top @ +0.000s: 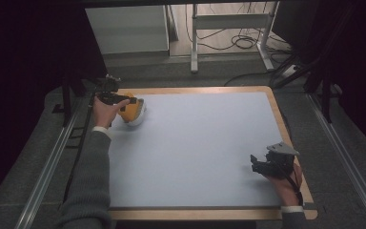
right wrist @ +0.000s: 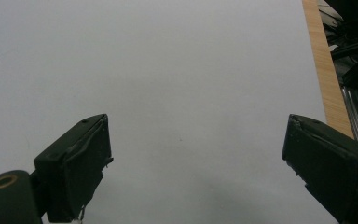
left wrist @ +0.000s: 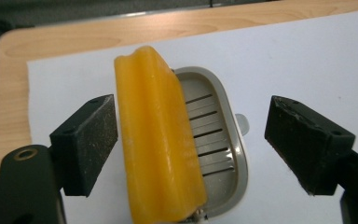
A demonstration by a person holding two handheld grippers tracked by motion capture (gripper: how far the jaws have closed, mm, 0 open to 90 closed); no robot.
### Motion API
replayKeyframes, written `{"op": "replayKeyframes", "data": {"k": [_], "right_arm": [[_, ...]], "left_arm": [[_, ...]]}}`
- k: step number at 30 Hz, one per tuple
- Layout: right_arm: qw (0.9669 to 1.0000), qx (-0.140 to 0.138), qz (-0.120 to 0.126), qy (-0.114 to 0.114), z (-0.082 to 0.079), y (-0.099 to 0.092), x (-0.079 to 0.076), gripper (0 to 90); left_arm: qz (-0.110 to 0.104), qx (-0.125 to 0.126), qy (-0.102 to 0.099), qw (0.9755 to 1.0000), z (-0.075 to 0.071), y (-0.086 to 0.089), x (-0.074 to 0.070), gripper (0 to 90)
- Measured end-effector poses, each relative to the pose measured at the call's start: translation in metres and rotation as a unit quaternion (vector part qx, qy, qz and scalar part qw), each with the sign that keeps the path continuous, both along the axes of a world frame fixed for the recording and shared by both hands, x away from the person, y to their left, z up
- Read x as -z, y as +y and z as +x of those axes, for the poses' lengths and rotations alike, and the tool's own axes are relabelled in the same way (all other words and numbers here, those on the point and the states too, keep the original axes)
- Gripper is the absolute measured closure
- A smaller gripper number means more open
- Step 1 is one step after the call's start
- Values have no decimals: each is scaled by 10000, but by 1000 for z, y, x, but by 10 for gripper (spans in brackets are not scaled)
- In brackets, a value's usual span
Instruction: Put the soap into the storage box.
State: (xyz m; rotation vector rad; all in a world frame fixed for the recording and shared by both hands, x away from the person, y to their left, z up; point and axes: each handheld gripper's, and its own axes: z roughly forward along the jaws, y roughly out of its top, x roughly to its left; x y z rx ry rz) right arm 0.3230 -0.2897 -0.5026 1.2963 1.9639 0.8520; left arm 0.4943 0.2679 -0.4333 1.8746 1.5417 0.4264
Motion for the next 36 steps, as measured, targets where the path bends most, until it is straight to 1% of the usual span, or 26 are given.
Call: {"op": "replayKeyframes", "data": {"k": [3,4,5,6,8,10,11,14,16,17,18,19,23,24,25,26,28,29,32,33,34,36], "right_arm": [[10000,-16,-18,-2,0,1,0,80],[10000,-16,-23,-2,0,1,0,80],[10000,-25,-19,-5,-1,2,0,80],[10000,-25,-19,-5,-1,2,0,80],[10000,-37,-20,-7,-1,3,-1,80],[10000,-43,-16,-22,-1,3,-2,80],[10000,-43,-16,-22,-1,3,-2,80],[10000,-43,-13,-17,-1,3,-1,80],[10000,-48,-19,-11,-1,3,-1,80],[10000,-41,-26,-15,-1,3,-1,80],[10000,-43,-19,-17,-1,3,-1,80],[10000,-43,-19,-17,-1,3,-1,80],[10000,-52,-27,-19,-1,4,-1,80],[10000,-51,-29,-23,-2,4,-1,80],[10000,-51,-29,-24,-2,4,-2,80],[10000,-51,-29,-24,-2,4,-2,80],[10000,-52,-26,-33,-2,4,-2,80],[10000,-50,-21,-37,-2,3,-2,80],[10000,-50,-24,-38,-2,3,-2,80],[10000,-50,-28,-33,-2,3,-2,80],[10000,-54,-31,-28,-2,3,-1,80],[10000,-59,-25,-18,-1,3,-1,80]], "left_arm": [[26,191,-135,9997,-11,-5,-9,177],[85,299,-185,9993,-15,-7,-11,183],[110,348,-229,9991,-20,-9,-13,197],[67,400,-262,9988,-24,-10,-14,197],[-95,544,-311,9980,-32,-11,-13,199],[-139,639,-338,9973,-39,-12,-11,211],[-171,683,-376,9968,-44,-12,-10,211],[-244,923,-328,9949,-58,-12,-3,220],[-230,995,-357,9941,-66,-13,0,220],[-256,1028,-369,9937,-71,-13,3,221],[-311,1080,-399,9929,-81,-15,7,221],[-311,1080,-399,9929,-81,-15,7,223],[-362,1276,-440,9902,-102,-21,19,224],[-343,1385,-438,9888,-110,-25,23,224],[-343,1385,-438,9888,-110,-25,23,224],[-369,1432,-450,9880,-114,-28,26,224],[-438,1587,-472,9852,-124,-31,32,223],[-479,1633,-457,9843,-128,-33,36,222],[-441,1740,-399,9830,-140,-38,47,221],[-444,1750,-383,9828,-143,-39,51,220],[-469,1759,-354,9827,-147,-39,55,220],[-523,1757,-312,9826,-150,-38,60,220]]}}
